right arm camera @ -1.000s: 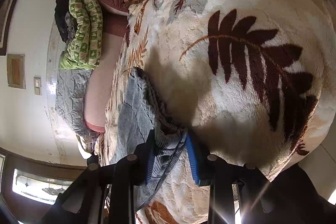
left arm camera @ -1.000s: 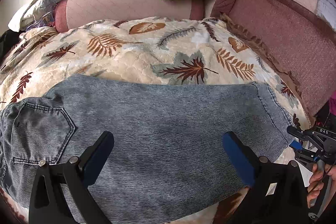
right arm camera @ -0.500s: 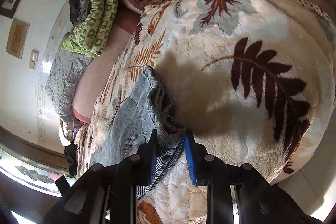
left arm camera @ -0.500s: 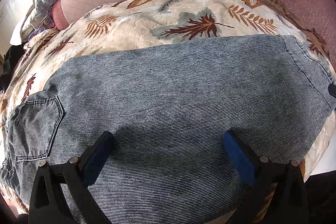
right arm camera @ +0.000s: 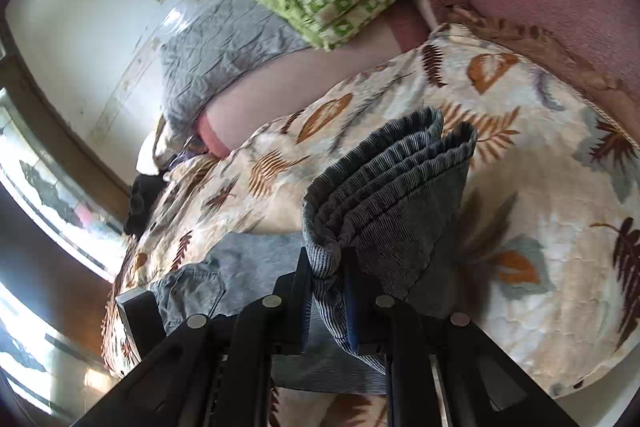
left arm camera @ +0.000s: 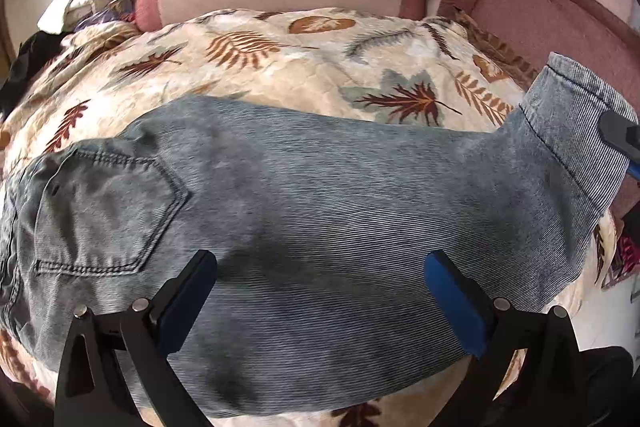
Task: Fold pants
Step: 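Lift the leg hems with the right gripper and fold them toward the waistband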
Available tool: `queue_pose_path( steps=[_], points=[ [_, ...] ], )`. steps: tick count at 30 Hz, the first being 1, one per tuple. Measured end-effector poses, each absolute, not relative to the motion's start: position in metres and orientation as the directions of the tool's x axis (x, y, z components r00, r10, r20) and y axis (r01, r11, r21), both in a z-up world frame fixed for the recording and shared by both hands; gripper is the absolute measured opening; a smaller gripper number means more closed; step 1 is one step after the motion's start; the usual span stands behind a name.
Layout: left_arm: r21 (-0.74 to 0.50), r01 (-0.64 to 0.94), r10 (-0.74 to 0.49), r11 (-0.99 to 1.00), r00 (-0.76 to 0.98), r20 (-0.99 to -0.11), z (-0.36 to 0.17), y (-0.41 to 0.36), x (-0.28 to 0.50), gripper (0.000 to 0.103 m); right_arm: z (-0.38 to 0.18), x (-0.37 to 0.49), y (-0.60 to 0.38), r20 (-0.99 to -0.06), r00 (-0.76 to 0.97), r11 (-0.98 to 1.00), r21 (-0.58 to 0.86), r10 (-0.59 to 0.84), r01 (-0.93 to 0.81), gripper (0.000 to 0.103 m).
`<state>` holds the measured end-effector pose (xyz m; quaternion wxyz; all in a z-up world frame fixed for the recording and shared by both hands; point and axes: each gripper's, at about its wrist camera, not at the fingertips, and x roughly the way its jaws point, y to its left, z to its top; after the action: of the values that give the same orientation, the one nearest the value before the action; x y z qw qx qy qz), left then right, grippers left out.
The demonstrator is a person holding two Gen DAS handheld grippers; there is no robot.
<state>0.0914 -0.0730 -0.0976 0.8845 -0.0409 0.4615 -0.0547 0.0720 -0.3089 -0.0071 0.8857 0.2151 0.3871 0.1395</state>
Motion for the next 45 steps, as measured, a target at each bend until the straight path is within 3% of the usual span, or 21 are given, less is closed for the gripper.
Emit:
queue_pose_path(
  steps=[8,13,16,18,22,23,26,32,35,39,41,42,45],
  points=[
    [-0.239,-0.271,0.005,0.932,0.670,-0.742,-0.065,0.070,0.048,0.103,-0.049,0.066,-0.168,-0.676,0.503,0.841,0.464,0.539,-0.277,0.015],
    [-0.235,-0.295,0.022,0.926,0.664,-0.747,-0.062,0.100,0.044,0.103,-0.102,0.058,-0.128,-0.756,0.392,0.851,0.443,0.524,-0.284,0.015],
    [-0.251,-0.261,-0.018,0.932,0.660,-0.751,-0.062,0.093,0.051,0.103,-0.107,0.059,-0.131,-0.752,0.372,0.838,0.467,0.544,-0.281,0.016],
    [-0.258,-0.232,-0.045,0.938,0.657,-0.753,-0.059,0.084,0.057,0.103,-0.105,0.061,-0.141,-0.731,0.360,0.815,0.515,0.579,-0.266,0.021],
    [-0.233,-0.150,-0.077,0.961,0.664,-0.744,-0.048,0.055,0.067,0.103,-0.102,0.056,-0.174,-0.603,0.312,0.670,0.716,0.735,-0.197,0.060],
    [-0.222,-0.126,-0.082,0.967,0.672,-0.736,-0.044,0.046,0.069,0.103,-0.100,0.053,-0.186,-0.565,0.320,0.634,0.753,0.761,-0.177,0.064],
    [-0.197,-0.043,-0.118,0.979,0.669,-0.734,-0.043,0.017,0.076,0.103,-0.091,0.048,-0.224,-0.460,0.373,0.541,0.828,0.806,-0.149,0.064],
    [0.052,0.076,0.013,0.996,0.449,-0.893,-0.111,-0.039,0.093,0.103,-0.087,0.084,-0.285,-0.397,0.473,0.478,0.876,0.787,-0.061,0.065],
    [0.062,0.054,0.027,0.997,0.493,-0.870,-0.119,-0.039,0.084,0.103,-0.097,0.122,-0.289,-0.346,0.421,0.399,0.916,0.839,-0.042,0.065],
    [0.057,0.055,0.024,0.997,0.479,-0.877,-0.119,-0.038,0.085,0.103,-0.125,0.180,-0.283,-0.402,0.381,0.419,0.907,0.832,0.041,0.065],
    [0.064,0.059,0.027,0.996,0.485,-0.874,-0.119,-0.039,0.084,0.103,-0.149,0.202,-0.281,-0.539,0.342,0.535,0.837,0.770,0.115,0.063],
    [0.063,0.061,0.026,0.996,0.484,-0.875,-0.119,-0.039,0.085,0.103,-0.157,0.206,-0.283,-0.555,0.339,0.543,0.828,0.760,0.138,0.060],
    [0.032,0.055,0.001,0.998,0.485,-0.875,-0.114,-0.035,0.085,0.103,-0.143,0.201,-0.286,-0.503,0.349,0.508,0.857,0.791,0.084,0.062]
  ],
)
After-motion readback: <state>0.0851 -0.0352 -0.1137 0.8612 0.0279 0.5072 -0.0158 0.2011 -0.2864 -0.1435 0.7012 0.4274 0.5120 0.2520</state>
